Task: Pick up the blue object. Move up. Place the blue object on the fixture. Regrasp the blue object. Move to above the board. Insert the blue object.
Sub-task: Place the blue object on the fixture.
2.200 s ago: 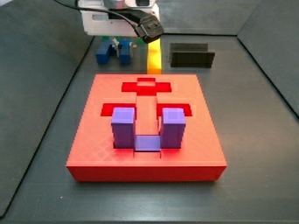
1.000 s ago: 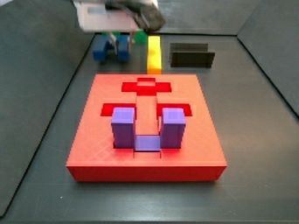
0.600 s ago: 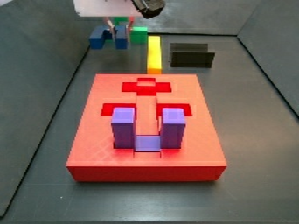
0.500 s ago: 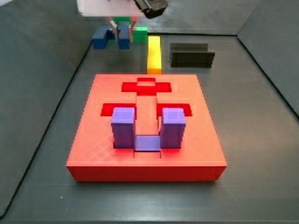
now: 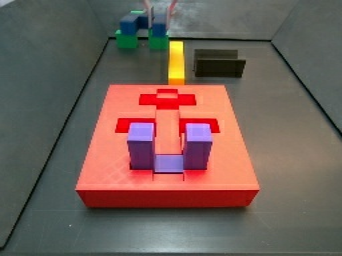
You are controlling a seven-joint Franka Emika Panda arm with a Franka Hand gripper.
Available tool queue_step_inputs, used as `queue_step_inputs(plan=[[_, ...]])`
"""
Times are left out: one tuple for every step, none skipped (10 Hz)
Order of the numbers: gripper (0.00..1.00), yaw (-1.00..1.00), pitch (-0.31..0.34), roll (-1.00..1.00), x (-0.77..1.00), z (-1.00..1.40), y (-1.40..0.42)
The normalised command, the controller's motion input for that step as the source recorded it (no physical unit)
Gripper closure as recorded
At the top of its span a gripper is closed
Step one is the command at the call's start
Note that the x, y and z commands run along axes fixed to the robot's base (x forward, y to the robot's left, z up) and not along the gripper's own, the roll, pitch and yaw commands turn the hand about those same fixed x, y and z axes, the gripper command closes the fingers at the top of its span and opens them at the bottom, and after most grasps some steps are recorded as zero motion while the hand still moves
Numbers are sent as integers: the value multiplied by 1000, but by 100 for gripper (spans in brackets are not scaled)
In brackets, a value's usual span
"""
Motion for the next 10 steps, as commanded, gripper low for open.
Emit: queue_step_inputs(plan=[[100, -83, 0, -891, 677, 517, 0], [100, -91, 0, -980, 620, 434, 0], [100, -86, -9, -883, 697, 203, 0], [100, -91, -54, -811, 734, 20, 0], [100, -83, -71, -874, 757, 86, 0], [100, -54, 0, -777, 880, 3, 0], [100, -51, 0, -803, 849, 54, 0], [100, -43, 0, -791, 854, 46, 0], [100, -89, 0, -563, 1000, 0, 0], [100, -31, 57, -451, 994, 31, 26]])
